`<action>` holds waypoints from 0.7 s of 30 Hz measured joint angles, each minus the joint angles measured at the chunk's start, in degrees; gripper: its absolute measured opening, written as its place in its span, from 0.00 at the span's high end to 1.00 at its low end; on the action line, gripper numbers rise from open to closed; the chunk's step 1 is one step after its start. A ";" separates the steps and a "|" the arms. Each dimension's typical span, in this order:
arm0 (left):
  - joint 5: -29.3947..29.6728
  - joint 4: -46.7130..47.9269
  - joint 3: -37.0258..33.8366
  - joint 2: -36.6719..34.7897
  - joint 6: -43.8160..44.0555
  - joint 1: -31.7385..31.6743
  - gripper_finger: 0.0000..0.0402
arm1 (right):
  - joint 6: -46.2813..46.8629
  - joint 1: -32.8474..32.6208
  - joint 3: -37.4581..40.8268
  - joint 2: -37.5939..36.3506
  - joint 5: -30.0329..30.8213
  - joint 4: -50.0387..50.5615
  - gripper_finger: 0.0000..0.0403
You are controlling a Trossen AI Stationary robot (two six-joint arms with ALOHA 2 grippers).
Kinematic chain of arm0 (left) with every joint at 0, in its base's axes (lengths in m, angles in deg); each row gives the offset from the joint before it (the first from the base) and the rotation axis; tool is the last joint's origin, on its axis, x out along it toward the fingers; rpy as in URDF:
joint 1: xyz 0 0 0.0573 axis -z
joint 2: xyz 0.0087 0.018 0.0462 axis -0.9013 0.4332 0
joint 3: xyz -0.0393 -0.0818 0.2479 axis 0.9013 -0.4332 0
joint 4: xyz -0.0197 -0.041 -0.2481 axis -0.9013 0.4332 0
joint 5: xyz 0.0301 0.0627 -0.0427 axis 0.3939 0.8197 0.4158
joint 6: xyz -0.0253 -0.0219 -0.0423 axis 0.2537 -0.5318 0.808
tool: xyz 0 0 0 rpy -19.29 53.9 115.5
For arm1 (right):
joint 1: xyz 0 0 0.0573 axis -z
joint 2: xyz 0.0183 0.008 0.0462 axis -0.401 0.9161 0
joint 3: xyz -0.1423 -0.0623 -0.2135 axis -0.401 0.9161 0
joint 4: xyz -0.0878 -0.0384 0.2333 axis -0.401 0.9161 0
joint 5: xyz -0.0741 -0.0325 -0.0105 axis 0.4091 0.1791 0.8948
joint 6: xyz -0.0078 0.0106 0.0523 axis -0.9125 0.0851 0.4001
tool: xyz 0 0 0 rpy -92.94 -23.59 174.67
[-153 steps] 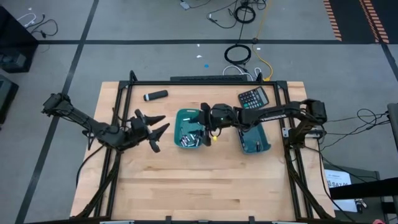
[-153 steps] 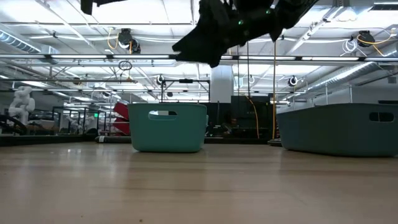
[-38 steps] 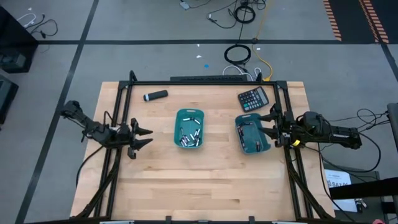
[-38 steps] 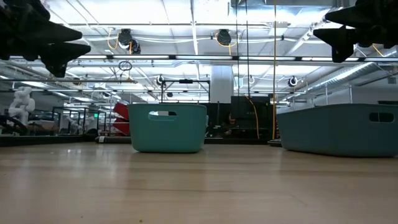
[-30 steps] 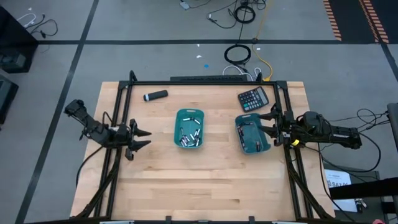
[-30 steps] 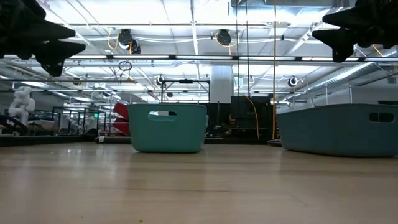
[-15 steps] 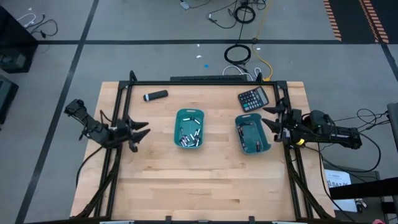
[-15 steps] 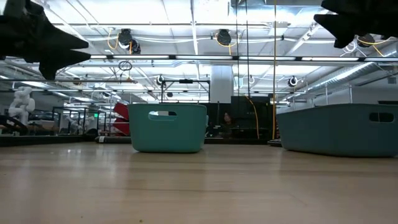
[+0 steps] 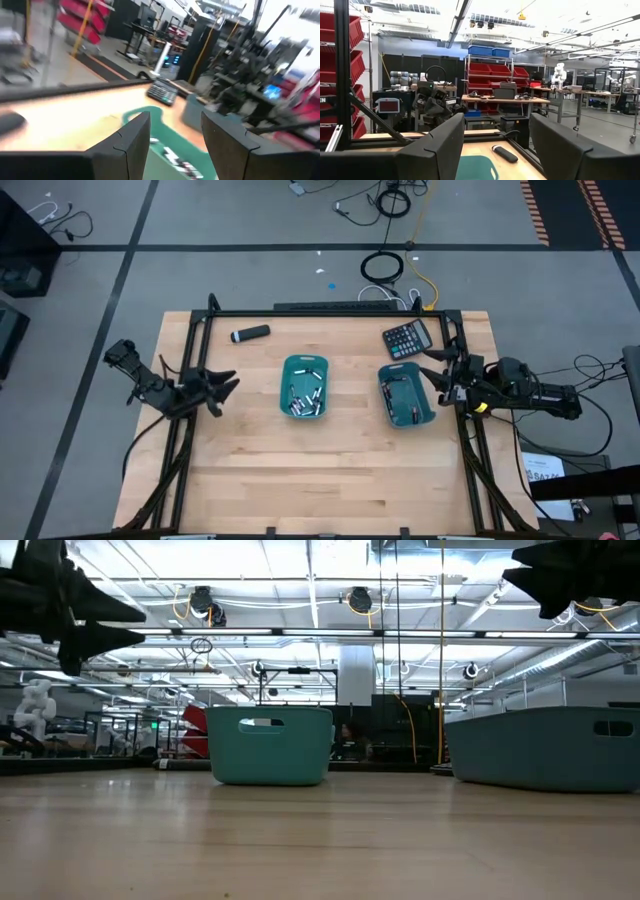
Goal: Sort batteries
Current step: Return to Home position
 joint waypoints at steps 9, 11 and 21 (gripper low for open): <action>-0.93 0.04 0.00 0.00 5.98 0.00 0.54 | 0.00 0.00 0.00 0.00 -0.06 -0.02 0.47; -0.97 0.05 0.02 0.00 5.98 0.00 0.54 | 0.00 0.00 -0.02 0.00 -0.07 -0.04 0.47; -0.97 0.09 0.02 0.00 5.98 0.00 0.54 | 0.01 0.00 0.00 0.00 -0.15 -0.04 0.47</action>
